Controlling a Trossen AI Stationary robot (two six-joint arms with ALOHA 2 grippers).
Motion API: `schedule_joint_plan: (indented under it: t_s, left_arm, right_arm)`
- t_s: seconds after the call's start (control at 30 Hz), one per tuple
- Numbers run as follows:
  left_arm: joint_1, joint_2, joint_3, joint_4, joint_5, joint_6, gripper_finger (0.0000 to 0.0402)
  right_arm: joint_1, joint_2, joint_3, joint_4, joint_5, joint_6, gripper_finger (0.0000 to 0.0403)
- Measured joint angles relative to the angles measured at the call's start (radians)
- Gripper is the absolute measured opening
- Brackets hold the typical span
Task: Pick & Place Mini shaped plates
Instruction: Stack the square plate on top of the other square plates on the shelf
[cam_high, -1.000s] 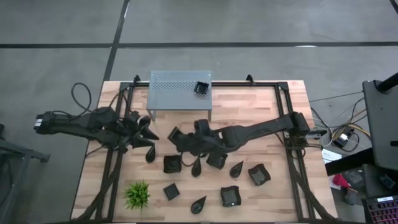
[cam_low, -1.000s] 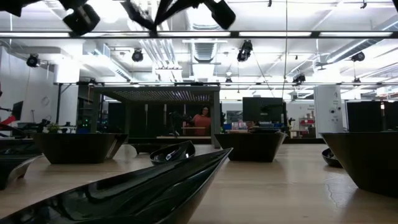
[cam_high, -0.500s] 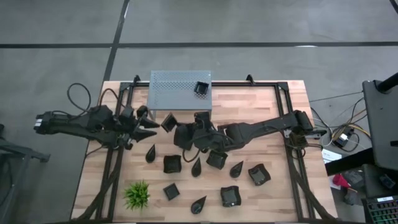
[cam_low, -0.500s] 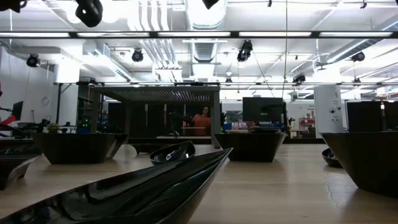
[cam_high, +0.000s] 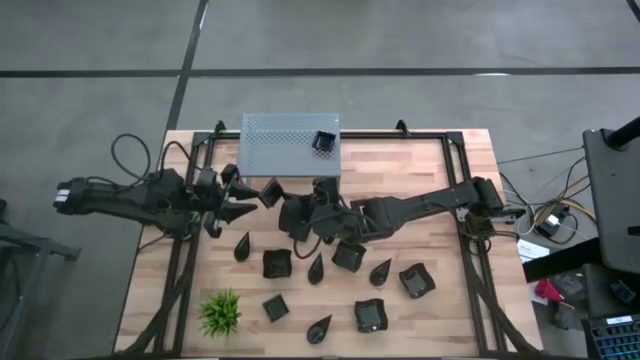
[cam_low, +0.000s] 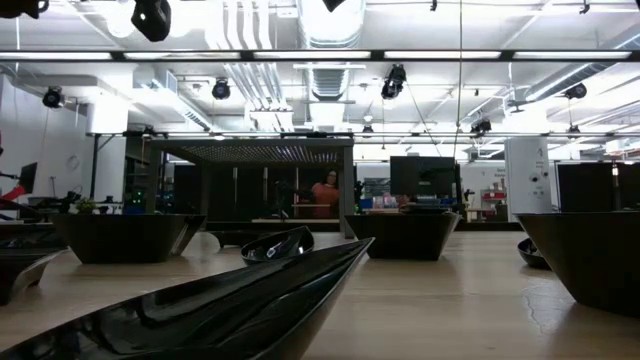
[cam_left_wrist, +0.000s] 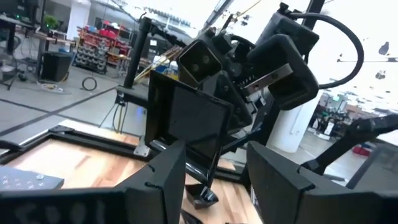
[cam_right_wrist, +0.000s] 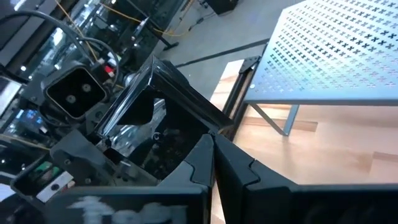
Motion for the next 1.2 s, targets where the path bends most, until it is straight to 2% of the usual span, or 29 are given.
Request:
schedule_joint_plan:
  t_s: [0.43,0.67,0.9,1.2]
  left_arm:
    - [0.000,0.055,0.000,0.061,0.000,-0.013,0.0153]
    - [0.000,0.056,0.000,0.060,0.001,-0.026,0.0102]
    - [0.000,0.056,0.000,0.064,0.005,-0.026,0.0010]
    - [0.001,0.056,0.000,0.093,0.028,-0.073,0.0001]
  right_arm:
    - [-0.002,0.001,0.000,0.013,0.006,-0.013,0.0008]
    - [-0.002,0.001,0.000,0.013,0.006,-0.013,0.0008]
    - [-0.002,0.001,0.000,0.013,0.002,-0.013,0.0008]
    - [-0.001,0.001,0.000,0.016,-0.005,-0.048,0.0008]
